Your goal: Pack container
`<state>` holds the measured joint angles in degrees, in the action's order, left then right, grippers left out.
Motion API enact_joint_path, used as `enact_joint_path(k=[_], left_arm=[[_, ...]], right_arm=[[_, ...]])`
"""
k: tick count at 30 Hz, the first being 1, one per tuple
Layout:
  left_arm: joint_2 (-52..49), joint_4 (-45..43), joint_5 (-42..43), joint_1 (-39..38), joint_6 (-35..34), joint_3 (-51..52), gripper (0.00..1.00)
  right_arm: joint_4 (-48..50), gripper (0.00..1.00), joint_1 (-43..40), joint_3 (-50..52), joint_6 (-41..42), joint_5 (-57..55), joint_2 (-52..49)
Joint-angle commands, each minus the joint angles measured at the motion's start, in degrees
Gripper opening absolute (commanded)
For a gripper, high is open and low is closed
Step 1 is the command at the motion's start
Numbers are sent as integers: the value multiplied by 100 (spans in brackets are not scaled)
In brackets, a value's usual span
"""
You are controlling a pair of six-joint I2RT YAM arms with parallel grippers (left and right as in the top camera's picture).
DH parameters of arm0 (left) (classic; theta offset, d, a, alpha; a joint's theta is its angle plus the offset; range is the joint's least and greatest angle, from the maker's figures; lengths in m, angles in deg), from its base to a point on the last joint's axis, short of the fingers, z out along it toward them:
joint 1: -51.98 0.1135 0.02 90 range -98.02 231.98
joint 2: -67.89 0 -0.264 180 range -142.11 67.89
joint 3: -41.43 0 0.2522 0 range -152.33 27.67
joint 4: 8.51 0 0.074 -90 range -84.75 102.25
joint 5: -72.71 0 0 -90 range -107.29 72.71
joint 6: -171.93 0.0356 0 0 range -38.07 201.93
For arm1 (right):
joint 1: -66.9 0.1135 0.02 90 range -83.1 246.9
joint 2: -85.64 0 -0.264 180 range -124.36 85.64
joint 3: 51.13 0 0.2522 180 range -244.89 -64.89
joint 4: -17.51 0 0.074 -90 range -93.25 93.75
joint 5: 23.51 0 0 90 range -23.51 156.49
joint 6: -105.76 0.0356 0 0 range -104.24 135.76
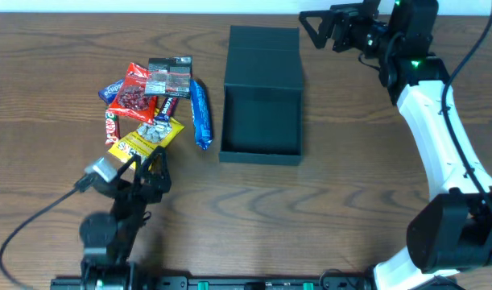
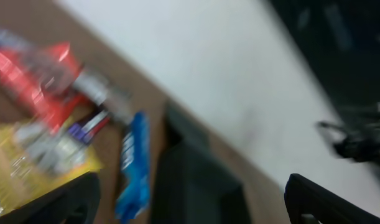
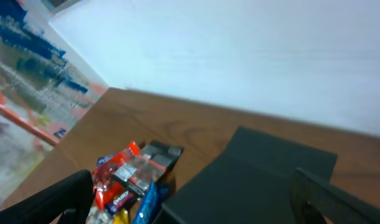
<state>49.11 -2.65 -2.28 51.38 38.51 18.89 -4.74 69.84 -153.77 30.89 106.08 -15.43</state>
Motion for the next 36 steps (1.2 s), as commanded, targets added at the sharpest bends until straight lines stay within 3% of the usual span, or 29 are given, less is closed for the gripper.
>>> enact_joint_path(k=[1, 8, 17, 22, 28, 36], left_arm=[[-1104, -46, -28, -17, 234, -686, 95], [-4037, 245, 37, -15, 481, -2557, 95], [-7359, 1010, 931, 33, 192, -5147, 95], [-7890, 1012, 905, 35, -249, -5357, 95], [-7912, 1513, 833, 37, -144, -5333, 95], [-8015, 1462, 402, 81, 232, -5198, 95]], right_arm=[[55, 99, -74, -37, 72, -81, 24], [-153, 99, -79, -37, 70, -81, 24], [-625, 99, -79, -37, 70, -81, 24], [-826, 99, -79, -35, 68, -83, 24], [-870, 99, -79, -35, 68, -83, 24], [-870, 99, -79, -35, 66, -144, 24]])
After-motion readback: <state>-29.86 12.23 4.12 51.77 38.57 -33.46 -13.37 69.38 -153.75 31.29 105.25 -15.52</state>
